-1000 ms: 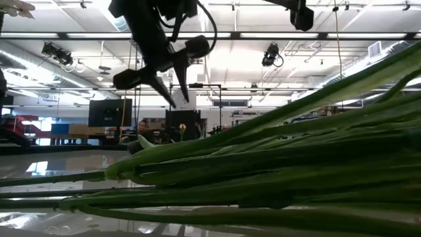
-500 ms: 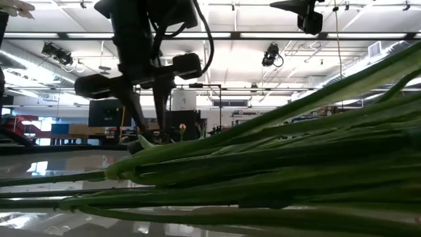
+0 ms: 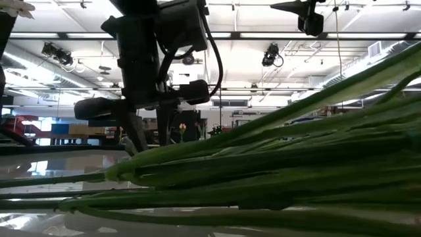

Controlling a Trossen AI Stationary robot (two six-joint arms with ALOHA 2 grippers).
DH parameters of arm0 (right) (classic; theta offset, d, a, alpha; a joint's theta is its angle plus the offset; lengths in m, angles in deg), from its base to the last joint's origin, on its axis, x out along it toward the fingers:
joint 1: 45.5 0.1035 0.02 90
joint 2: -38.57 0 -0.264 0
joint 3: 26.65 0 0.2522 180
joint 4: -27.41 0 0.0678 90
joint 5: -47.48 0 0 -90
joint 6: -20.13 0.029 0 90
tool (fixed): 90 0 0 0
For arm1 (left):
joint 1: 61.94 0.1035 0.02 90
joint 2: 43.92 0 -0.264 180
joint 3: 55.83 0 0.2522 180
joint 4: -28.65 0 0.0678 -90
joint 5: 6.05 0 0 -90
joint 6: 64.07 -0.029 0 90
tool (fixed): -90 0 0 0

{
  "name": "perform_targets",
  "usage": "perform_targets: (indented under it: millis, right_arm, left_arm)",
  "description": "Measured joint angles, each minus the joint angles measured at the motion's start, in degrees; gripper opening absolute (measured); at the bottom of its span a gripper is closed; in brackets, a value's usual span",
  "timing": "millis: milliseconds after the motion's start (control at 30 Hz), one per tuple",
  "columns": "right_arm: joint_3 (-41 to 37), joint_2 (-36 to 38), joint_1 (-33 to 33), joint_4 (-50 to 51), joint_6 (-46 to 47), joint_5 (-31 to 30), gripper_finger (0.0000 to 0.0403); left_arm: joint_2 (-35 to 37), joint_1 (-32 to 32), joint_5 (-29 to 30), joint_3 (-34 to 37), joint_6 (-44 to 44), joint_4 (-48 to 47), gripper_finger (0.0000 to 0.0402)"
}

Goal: Sort flowers into vase by color
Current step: Put the black flower into the red vase

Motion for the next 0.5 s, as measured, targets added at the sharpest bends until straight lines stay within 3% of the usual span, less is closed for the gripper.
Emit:
perform_targets:
  millis: [233, 500]
  right_arm:
    - [0.0, -0.02, 0.22, 0.09, 2.19, 1.41, 0.0203]
    - [0.0, -0.02, 0.22, -0.25, 3.51, 0.45, 0.0203]
  left_arm:
    - [0.09, 1.51, -0.51, -0.03, -5.99, -0.02, 0.0122]
    - [4.05, 7.3, -0.4, 0.02, -23.08, -1.79, 0.0099]
